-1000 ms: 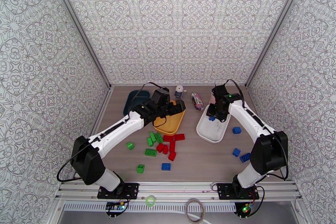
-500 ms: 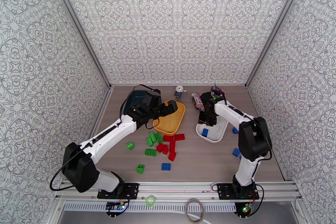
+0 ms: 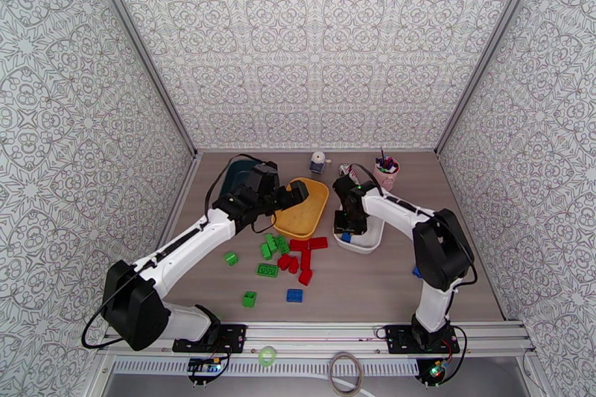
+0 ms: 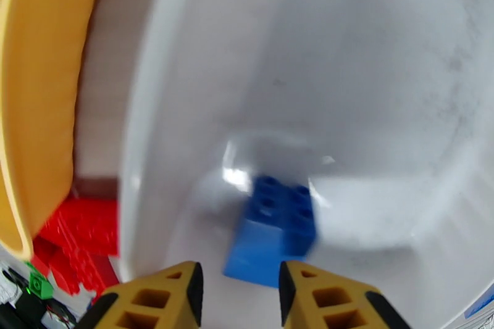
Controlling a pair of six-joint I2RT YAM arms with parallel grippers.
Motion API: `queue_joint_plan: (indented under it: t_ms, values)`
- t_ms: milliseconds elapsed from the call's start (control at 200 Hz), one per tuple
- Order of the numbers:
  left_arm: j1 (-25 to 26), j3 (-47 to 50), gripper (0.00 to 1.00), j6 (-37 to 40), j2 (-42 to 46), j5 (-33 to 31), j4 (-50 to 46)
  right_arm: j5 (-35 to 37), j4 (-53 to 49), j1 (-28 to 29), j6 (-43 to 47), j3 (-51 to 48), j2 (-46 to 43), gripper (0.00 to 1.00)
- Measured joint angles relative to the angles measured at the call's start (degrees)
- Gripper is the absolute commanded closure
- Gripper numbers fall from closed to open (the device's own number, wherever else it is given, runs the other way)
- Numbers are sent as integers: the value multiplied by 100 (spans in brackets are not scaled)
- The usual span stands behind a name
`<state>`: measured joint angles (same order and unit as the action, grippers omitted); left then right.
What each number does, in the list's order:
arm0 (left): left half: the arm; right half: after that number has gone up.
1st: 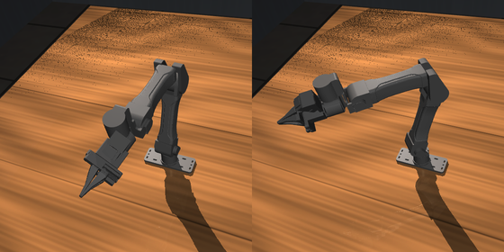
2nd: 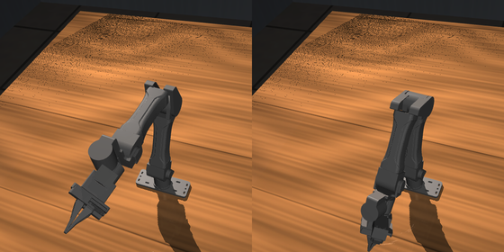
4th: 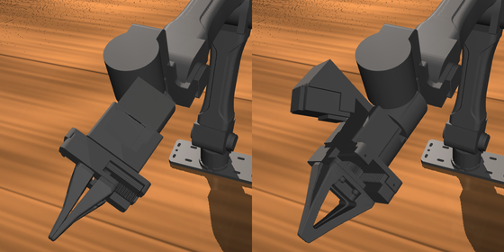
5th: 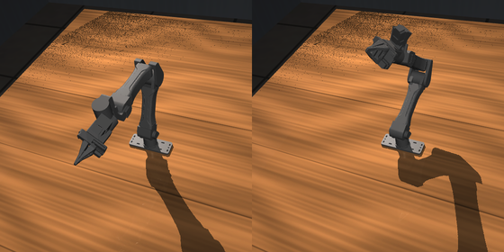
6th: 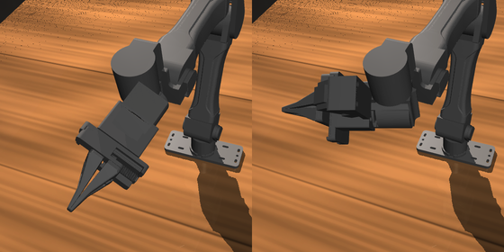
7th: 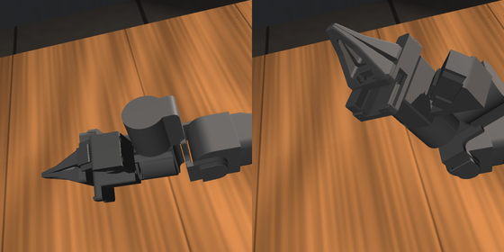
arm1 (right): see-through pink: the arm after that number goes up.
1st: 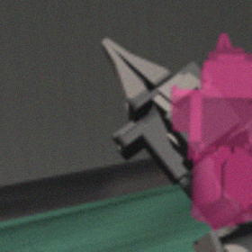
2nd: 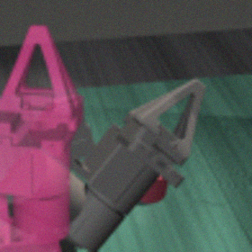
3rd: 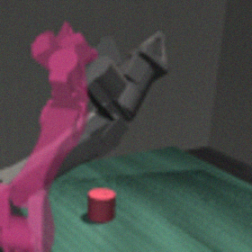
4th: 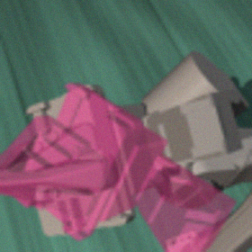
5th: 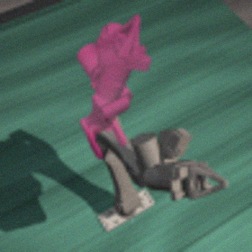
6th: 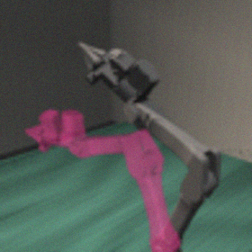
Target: Sort the legos into containers by color
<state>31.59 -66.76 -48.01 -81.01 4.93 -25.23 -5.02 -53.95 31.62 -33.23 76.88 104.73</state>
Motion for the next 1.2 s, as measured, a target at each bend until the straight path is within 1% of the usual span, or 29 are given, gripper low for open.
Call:
queue_joint_plan:
  t_ms: [90,130,260,350,415,525,645,785,910,1040,1200]
  values:
    - [-15,20,1,-2,0,0,13,-37,-9,48,0,-107,-170,60]
    - [-15,24,1,-7,0,2,15,-39,-13,48,0,-138,-245,59]
    - [-15,24,1,-17,0,42,22,-9,-92,48,-28,-140,-426,45]
    - [-15,9,1,9,0,42,9,39,-229,9,-50,-2,-525,40]
    - [-13,-92,1,48,-26,42,-55,74,-302,-111,-66,203,-581,38]
    - [22,-540,1,212,-208,44,-166,144,-313,-595,-138,555,-752,37]
    - [138,-1154,1,472,-503,48,-306,195,-278,-1401,-243,710,-1012,35]
    - [404,-1829,1,831,-942,111,-529,289,-249,-2317,-417,660,-1180,34]
    - [599,-2321,1,1132,-1346,157,-793,216,-55,-2981,-612,225,-1215,37]
    - [649,-2522,1,1327,-1600,258,-977,-35,168,-3436,-844,-391,-1209,39]
    - [581,-2540,1,1384,-1663,343,-1088,-435,503,-3488,-1174,-557,-994,38]
